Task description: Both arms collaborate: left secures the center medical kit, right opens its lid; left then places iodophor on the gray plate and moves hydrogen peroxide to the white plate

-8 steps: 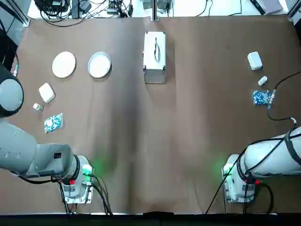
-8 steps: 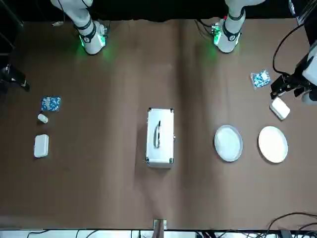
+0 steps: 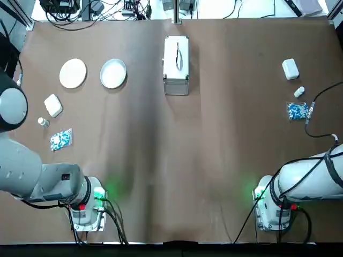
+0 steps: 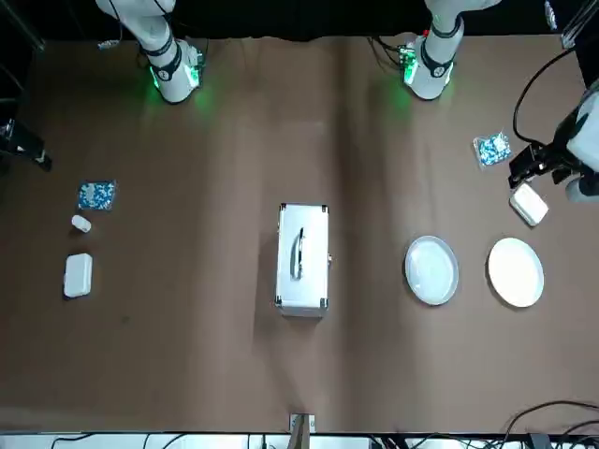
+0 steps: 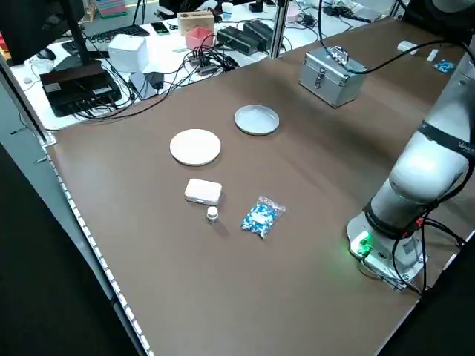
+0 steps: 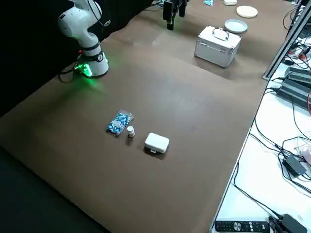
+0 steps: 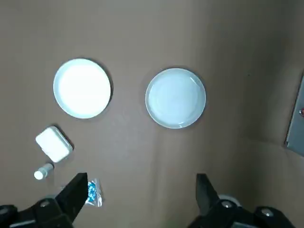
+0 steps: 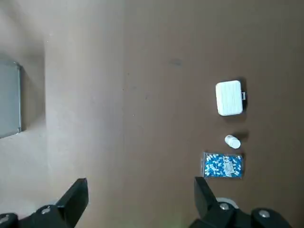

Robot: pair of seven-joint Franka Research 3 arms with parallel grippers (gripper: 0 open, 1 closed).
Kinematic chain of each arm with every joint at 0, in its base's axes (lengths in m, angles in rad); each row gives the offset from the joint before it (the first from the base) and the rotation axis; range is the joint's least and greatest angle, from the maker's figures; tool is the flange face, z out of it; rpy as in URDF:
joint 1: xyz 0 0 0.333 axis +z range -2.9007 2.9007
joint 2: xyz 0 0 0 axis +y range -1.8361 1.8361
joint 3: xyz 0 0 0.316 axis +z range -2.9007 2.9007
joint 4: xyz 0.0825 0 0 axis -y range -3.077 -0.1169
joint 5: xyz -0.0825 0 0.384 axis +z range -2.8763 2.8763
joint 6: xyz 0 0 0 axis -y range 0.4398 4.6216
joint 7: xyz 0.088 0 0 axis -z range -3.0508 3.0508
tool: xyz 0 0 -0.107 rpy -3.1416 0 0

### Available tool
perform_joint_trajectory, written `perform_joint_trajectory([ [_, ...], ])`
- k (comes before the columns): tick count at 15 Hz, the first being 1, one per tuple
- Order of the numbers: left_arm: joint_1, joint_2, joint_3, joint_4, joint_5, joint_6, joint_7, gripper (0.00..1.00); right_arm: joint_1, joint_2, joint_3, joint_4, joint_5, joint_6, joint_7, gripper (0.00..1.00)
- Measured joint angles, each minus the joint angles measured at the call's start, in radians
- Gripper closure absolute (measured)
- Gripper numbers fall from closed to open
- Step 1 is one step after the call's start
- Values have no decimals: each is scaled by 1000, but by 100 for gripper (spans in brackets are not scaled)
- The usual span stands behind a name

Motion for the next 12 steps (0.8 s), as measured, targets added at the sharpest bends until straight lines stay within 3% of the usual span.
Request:
perform_joint_trajectory([
  [8,-5,128,-10,-28,-54,-2,-44,0,11,-3,8,-1,-1,-3,0,1],
  [12,-17,161,-18,-86,-68,37,-72,0,116,10,17,-12,-1,-5,53,1],
])
